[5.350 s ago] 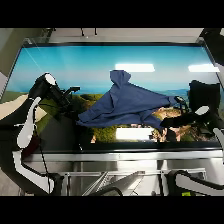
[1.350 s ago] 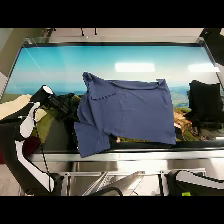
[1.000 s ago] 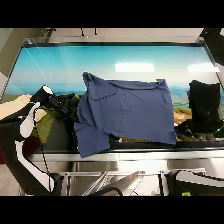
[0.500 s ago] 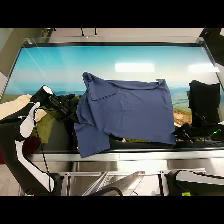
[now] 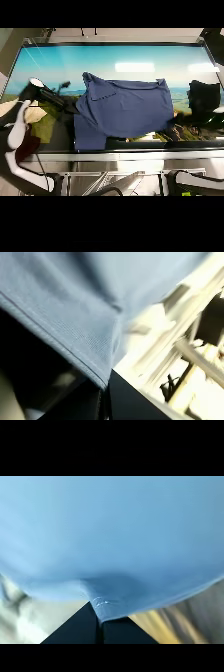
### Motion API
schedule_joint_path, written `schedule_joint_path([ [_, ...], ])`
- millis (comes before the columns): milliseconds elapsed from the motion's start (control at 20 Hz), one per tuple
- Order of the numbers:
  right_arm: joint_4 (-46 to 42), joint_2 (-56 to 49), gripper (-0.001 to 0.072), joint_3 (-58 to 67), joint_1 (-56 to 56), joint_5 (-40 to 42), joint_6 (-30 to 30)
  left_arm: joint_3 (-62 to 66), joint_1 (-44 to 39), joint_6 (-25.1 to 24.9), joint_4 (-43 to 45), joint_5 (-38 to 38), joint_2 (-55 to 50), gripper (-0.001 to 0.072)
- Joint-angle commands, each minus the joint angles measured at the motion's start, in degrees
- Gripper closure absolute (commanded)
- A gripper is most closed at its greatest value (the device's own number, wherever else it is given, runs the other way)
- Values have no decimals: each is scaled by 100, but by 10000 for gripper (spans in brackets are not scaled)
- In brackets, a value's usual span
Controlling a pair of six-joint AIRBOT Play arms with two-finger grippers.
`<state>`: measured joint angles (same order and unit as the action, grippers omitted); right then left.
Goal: Fold the shirts.
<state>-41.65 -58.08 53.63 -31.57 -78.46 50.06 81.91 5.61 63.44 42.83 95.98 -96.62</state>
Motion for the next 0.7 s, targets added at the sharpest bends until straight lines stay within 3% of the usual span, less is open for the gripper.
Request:
schedule_joint_path([
  [0,1263,1073,696,1825,-85,-61,-195,46,407,-212,-1397,-175,1926,681],
  [150,1279,1923,696,3722,-448,638,-186,835,1115,-173,-1757,-664,3908,681],
  [400,826,2946,696,5095,-573,1762,-162,2457,3174,-28,-212,-1864,6124,682],
  [500,664,3165,696,5128,-575,1838,-168,2767,2957,129,111,-1982,6242,682],
  [650,973,2865,697,5049,-761,1235,-166,3080,2111,275,667,-1532,5617,682],
])
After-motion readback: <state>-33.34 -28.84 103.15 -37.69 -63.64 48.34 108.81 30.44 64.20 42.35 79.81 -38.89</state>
